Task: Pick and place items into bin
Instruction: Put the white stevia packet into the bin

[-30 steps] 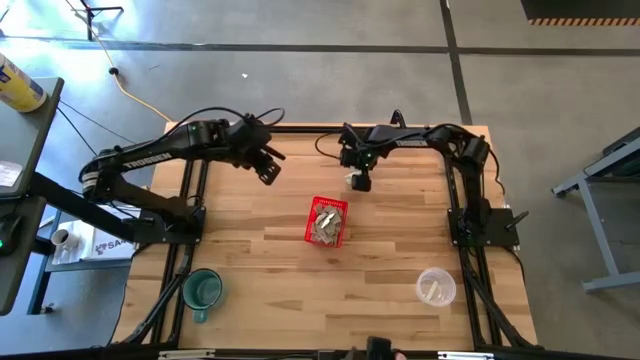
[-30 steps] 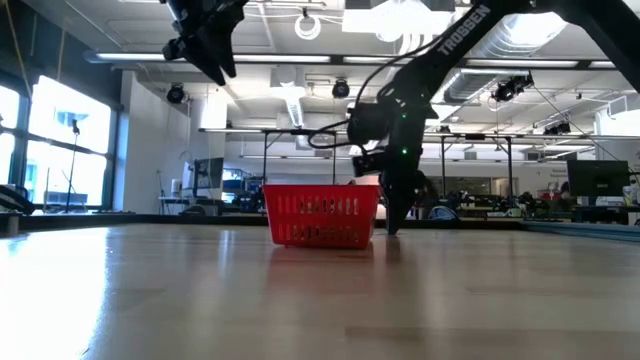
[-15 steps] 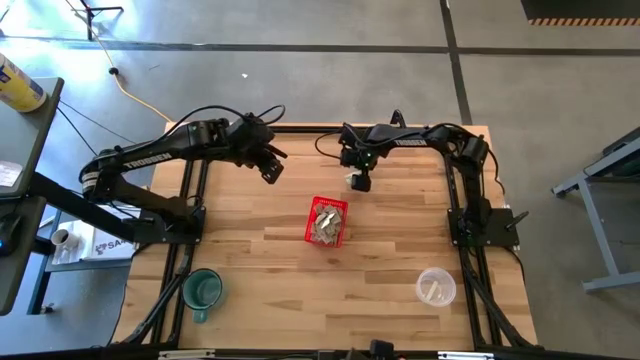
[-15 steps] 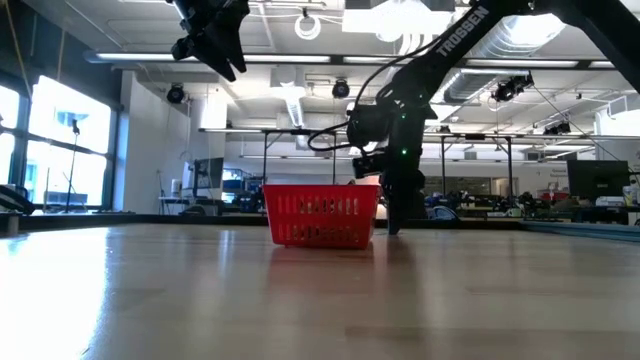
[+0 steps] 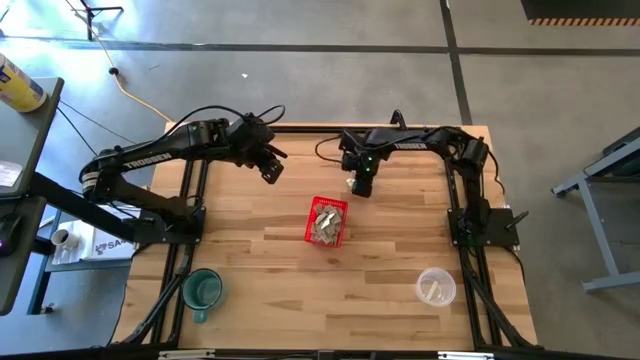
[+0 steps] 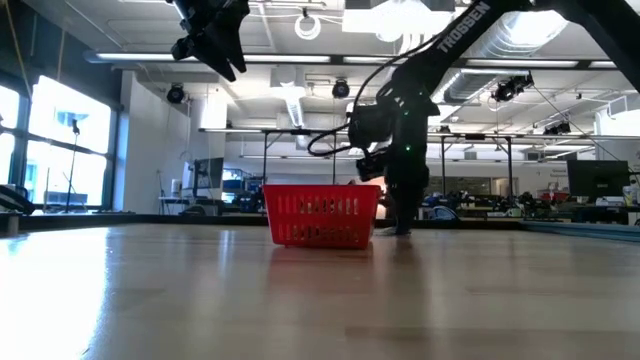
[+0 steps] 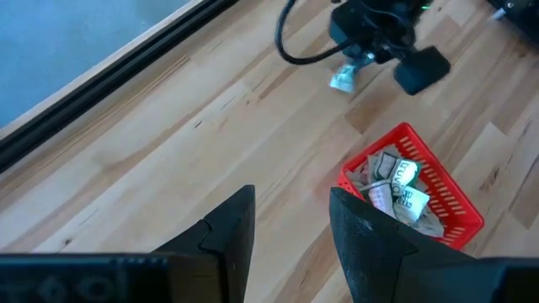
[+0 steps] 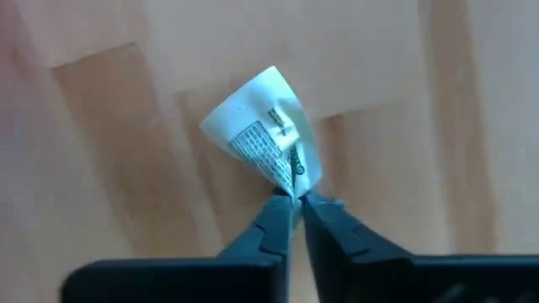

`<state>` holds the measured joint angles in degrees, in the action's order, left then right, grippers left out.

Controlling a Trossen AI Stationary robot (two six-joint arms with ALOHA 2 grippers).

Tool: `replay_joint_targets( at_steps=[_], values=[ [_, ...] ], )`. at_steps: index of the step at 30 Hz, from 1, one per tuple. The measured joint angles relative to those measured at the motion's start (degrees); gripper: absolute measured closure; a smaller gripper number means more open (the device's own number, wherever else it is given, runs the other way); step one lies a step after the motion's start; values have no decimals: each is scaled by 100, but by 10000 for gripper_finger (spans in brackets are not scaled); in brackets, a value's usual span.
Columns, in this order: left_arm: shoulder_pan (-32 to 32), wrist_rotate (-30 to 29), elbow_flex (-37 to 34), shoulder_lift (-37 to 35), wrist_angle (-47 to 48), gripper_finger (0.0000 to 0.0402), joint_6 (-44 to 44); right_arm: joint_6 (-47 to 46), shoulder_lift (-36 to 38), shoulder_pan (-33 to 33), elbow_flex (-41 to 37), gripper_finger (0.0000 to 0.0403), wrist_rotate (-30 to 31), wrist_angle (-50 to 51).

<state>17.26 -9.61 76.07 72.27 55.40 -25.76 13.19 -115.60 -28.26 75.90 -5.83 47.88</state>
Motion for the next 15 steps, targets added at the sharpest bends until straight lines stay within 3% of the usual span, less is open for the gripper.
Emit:
replay_joint_targets(
  at_steps=[9,15],
  values=[
    [0,-42,-2,3,346,213,-2,-1112,1751,818,-16,396,-810,-261],
    [-2,-1,-7,105,328,213,-395,-1637,1713,1603,0,362,-1463,-972]
  ],
)
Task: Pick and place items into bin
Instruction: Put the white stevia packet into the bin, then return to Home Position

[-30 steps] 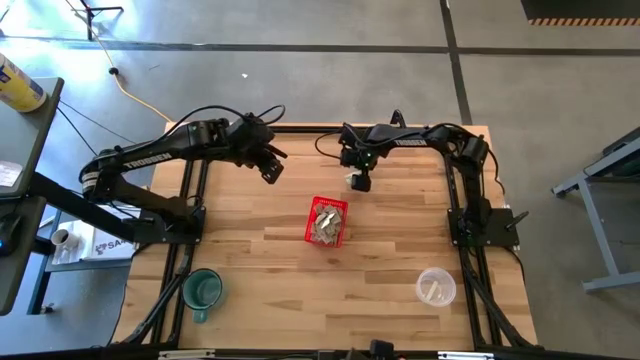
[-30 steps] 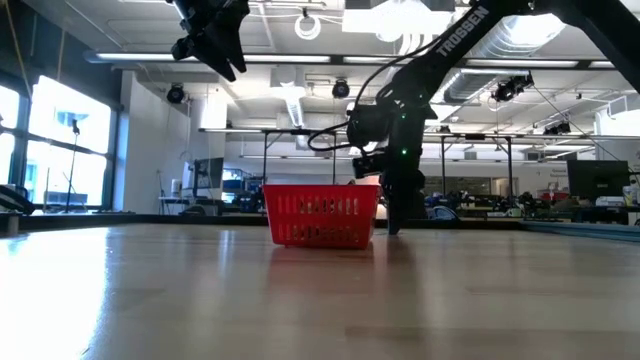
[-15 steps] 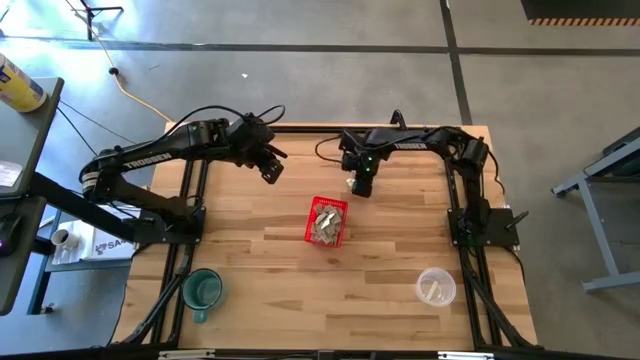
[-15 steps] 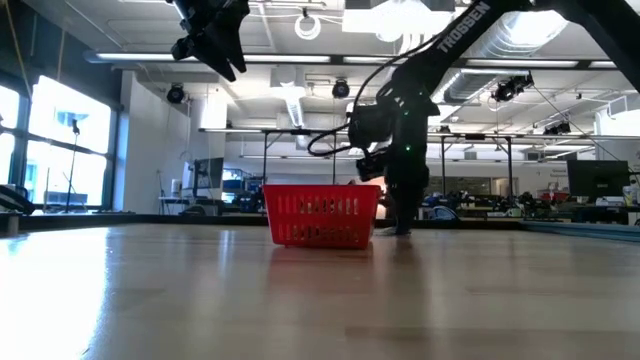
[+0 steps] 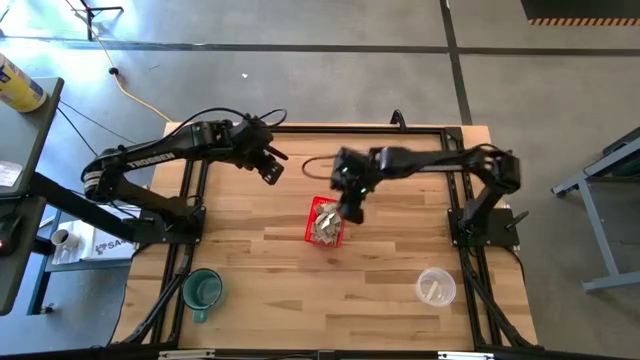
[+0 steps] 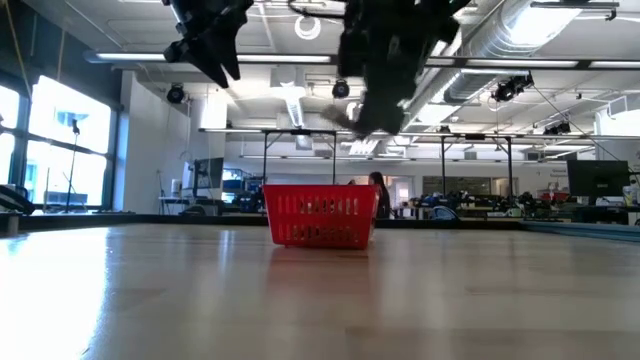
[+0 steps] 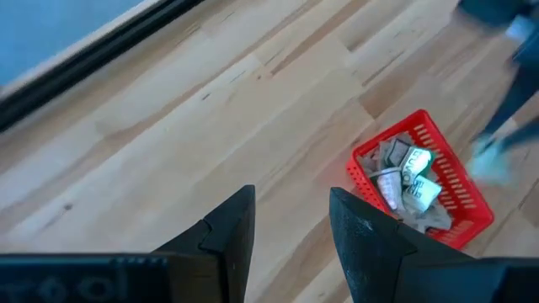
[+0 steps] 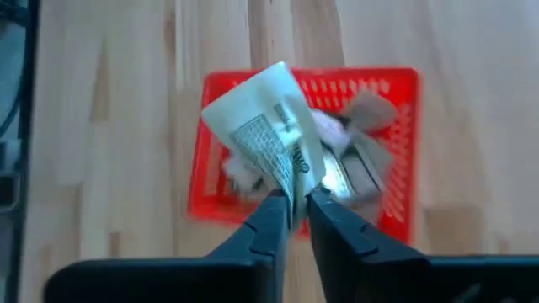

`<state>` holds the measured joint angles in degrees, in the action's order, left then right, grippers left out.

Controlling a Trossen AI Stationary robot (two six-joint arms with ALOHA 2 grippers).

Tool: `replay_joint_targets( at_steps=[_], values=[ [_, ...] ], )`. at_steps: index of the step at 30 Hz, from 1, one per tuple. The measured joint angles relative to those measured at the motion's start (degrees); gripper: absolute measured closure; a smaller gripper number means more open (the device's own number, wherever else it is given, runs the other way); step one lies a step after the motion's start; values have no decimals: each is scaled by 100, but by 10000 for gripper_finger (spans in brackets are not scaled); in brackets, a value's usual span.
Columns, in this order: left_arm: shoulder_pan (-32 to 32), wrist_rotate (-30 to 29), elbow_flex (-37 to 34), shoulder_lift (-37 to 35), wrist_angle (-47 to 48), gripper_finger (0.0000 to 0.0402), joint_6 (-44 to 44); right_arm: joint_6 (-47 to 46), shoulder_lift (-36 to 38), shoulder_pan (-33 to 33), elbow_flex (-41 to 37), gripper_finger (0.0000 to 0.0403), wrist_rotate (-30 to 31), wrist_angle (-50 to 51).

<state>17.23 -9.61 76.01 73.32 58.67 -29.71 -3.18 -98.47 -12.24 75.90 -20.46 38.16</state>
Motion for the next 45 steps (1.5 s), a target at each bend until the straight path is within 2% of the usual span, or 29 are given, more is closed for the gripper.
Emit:
replay_joint_targets(
  at_steps=[3,6,10,17,21,23,25,27,30,32,34,36,38,39,40,42,45],
  values=[
    [0,17,0,87,-5,213,-307,-244,-415,295,-11,336,158,-408],
    [-61,298,0,138,125,213,-565,-492,-610,509,-3,305,403,-628],
    [-404,355,-2,197,172,213,-925,-674,-631,673,-3,248,982,-260],
    [-1075,274,0,199,-71,213,-1289,-556,511,777,8,155,1099,101],
    [-1192,1150,0,201,-283,213,-1827,-459,1282,689,6,132,1106,314],
    [-1306,1352,0,201,-803,213,-1399,-771,1660,655,6,126,1095,277],
    [-1449,1313,0,201,-1663,213,-663,-1386,2013,652,8,123,926,290],
    [-1505,1315,-44,194,-2652,213,-38,-1346,2344,696,6,124,644,237],
    [-1540,1613,-788,164,-4318,213,413,-1028,2744,960,-59,126,695,27],
    [-1611,1920,-1609,166,-5393,213,306,-1182,3002,1197,-597,127,777,-448],
    [-1648,2290,-2459,166,-6634,213,-10,-1693,3259,1445,-1542,126,532,-1578],
    [-1736,2598,-3137,100,-8115,213,-212,-2488,3359,1591,-2540,125,48,-3409],
    [-1601,2979,-3557,-107,-9240,213,-297,-3162,3491,1342,-3068,125,-850,-5069],
    [-1449,3211,-3669,-328,-9497,213,-291,-3417,3623,1071,-3121,125,-1421,-5802],
    [-1250,3452,-3734,-636,-9541,213,-211,-3617,3790,772,-3110,125,-1901,-6291],
    [-802,3752,-3733,-1310,-9092,213,52,-3626,4233,228,-3018,125,-2373,-6317],
    [-118,3794,-3746,-2365,-7054,213,397,-2928,4930,-136,-3048,125,-2124,-4744]
  ],
)
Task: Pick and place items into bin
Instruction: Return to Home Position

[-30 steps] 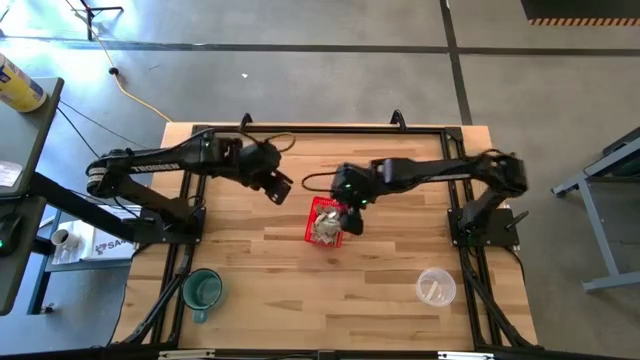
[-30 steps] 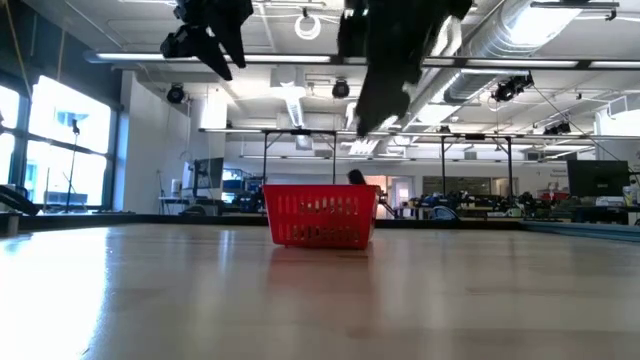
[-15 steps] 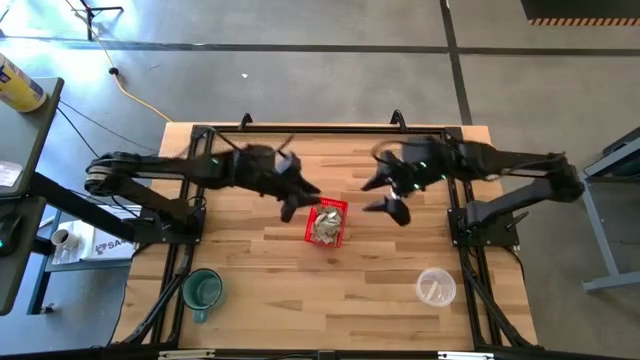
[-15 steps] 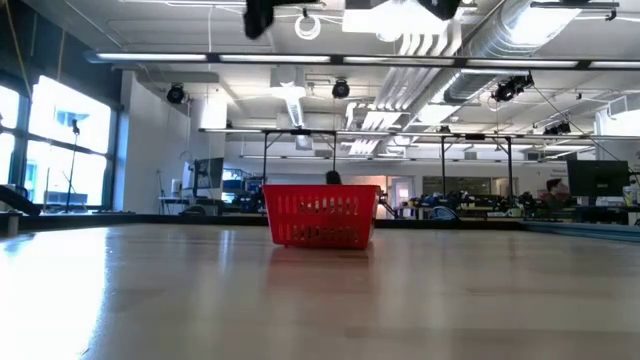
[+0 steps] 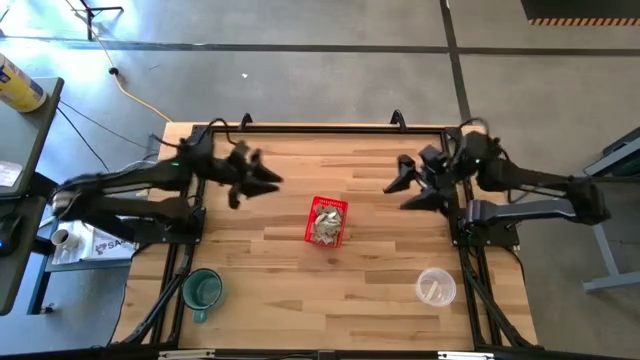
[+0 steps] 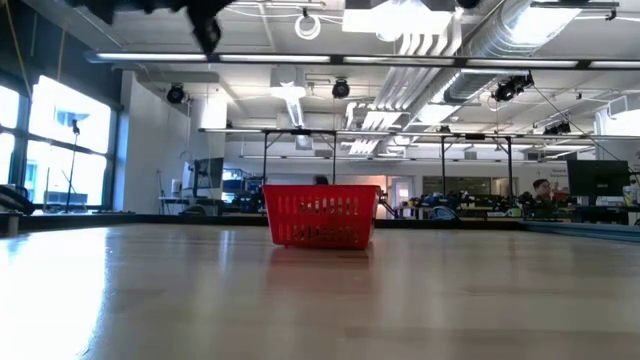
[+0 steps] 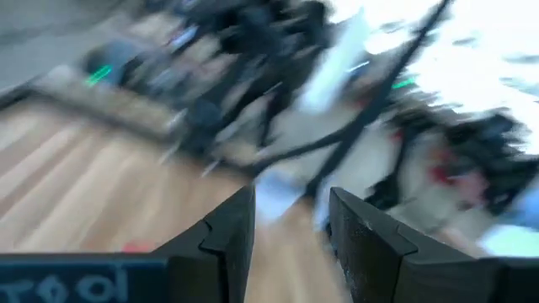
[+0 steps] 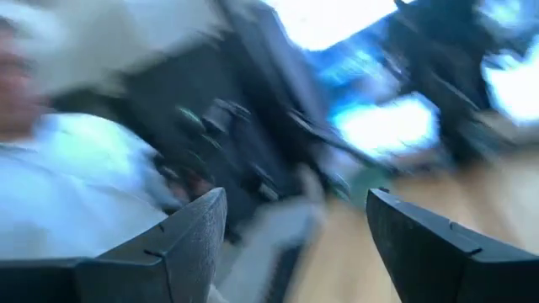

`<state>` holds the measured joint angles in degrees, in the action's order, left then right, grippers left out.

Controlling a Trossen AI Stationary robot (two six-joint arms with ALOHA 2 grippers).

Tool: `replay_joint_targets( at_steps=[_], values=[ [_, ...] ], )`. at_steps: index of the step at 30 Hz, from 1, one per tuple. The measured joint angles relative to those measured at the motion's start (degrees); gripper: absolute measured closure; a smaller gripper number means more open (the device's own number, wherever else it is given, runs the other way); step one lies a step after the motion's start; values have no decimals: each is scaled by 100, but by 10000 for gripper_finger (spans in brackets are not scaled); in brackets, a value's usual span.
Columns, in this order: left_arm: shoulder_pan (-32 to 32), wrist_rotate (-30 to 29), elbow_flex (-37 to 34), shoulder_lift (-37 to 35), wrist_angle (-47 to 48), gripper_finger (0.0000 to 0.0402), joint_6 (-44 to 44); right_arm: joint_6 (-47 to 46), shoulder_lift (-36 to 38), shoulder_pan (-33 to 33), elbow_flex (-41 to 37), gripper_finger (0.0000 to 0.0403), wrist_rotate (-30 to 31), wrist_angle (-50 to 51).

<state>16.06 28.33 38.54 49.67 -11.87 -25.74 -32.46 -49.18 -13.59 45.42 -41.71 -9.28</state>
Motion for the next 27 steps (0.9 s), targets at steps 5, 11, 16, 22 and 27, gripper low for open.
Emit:
replay_joint_targets(
  at_steps=[5,11,16,22,27],
  values=[
    [375,-395,-15,-1705,2335,213,202,264,1007,39,-648,125,1259,1091],
    [-17,-1137,-909,-2930,2088,213,-14,320,2326,491,-1757,125,2391,119],
    [-535,-1125,-2043,-3417,867,213,-192,263,3426,827,-2750,125,2952,-448],
    [-895,-1408,-2855,-3707,707,213,-486,251,4559,925,-3576,126,3089,-54],
    [-897,-1421,-3135,-3686,1721,213,-841,255,4903,925,-4195,126,3088,173]
  ],
)
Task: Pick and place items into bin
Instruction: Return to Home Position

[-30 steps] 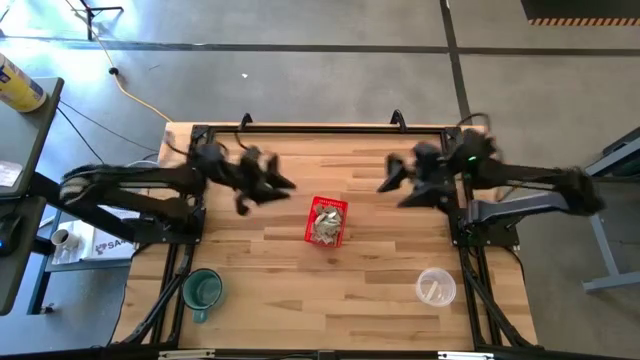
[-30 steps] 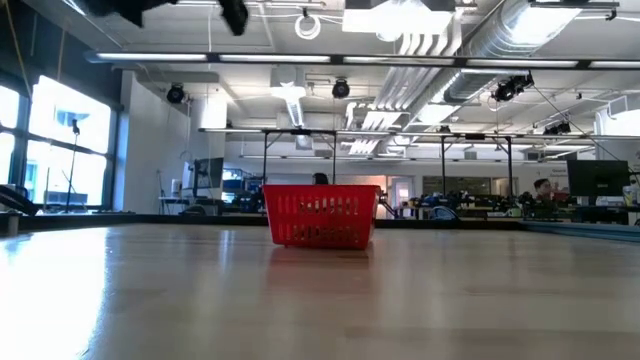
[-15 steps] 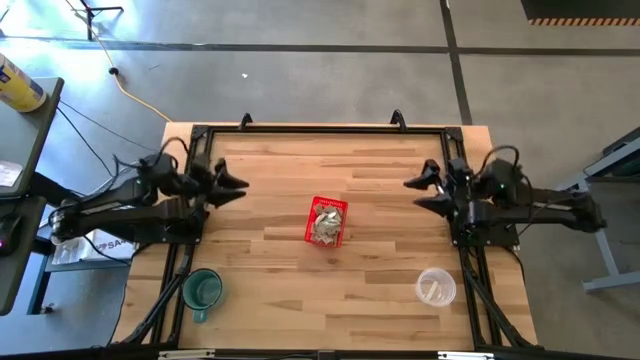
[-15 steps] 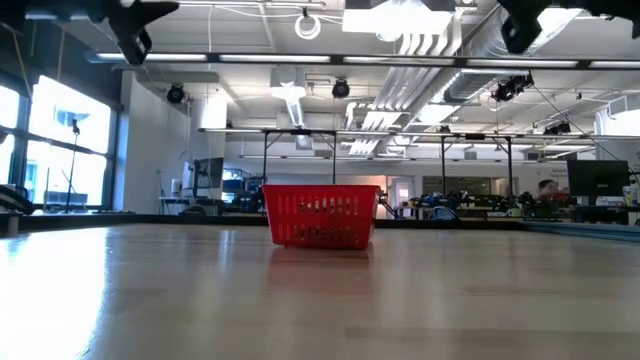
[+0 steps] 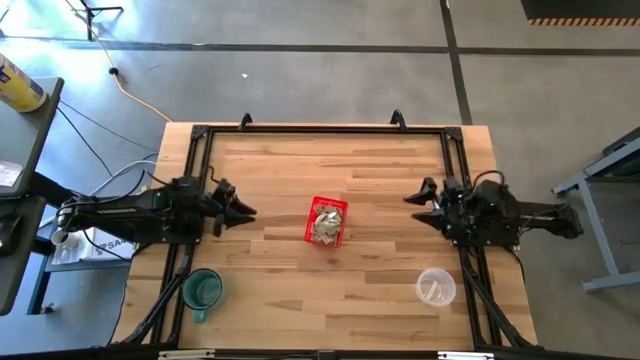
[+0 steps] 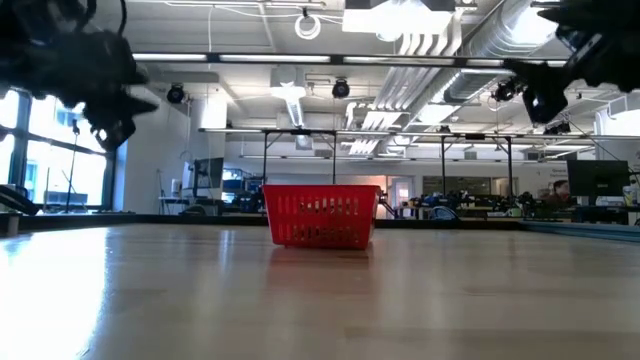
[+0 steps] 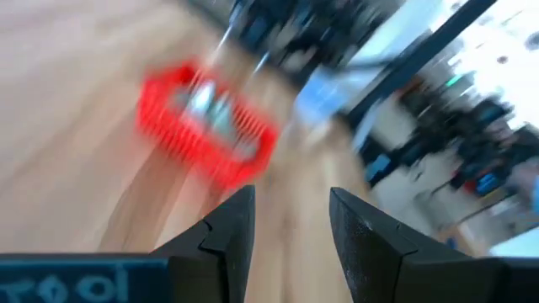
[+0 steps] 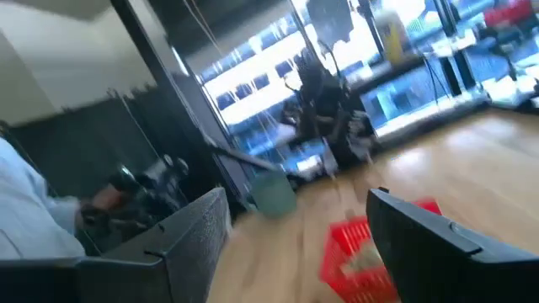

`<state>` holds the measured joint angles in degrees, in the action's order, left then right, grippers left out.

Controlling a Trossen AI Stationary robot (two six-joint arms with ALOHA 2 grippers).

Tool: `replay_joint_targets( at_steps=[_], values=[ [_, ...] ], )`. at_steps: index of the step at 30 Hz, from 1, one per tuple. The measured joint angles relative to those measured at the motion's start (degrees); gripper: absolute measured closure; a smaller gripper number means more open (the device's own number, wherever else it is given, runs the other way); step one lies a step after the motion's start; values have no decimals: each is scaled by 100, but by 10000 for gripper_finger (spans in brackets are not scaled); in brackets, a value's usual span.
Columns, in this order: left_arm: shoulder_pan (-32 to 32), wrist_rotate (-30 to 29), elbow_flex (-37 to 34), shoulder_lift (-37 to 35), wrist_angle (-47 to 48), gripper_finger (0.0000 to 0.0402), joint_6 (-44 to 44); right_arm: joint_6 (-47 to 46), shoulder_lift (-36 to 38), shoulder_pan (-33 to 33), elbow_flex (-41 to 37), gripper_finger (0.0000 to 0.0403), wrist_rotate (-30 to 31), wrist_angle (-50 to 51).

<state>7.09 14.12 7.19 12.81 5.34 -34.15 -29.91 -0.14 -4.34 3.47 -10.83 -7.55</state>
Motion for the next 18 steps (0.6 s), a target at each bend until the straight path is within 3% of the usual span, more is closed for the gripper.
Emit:
replay_joint_targets(
  at_steps=[3,7,11,18],
  values=[
    [0,9,-36,9,864,213,-4,22,-85,0,-261,125,16,-36],
    [0,10,-8,25,1764,213,-13,35,-253,-2,-228,125,191,629],
    [-112,-181,-14,-124,1737,213,-20,39,-330,-2,-205,126,360,679],
    [-186,-311,-16,-1287,1708,213,-20,39,14,11,-292,125,446,524]
  ],
)
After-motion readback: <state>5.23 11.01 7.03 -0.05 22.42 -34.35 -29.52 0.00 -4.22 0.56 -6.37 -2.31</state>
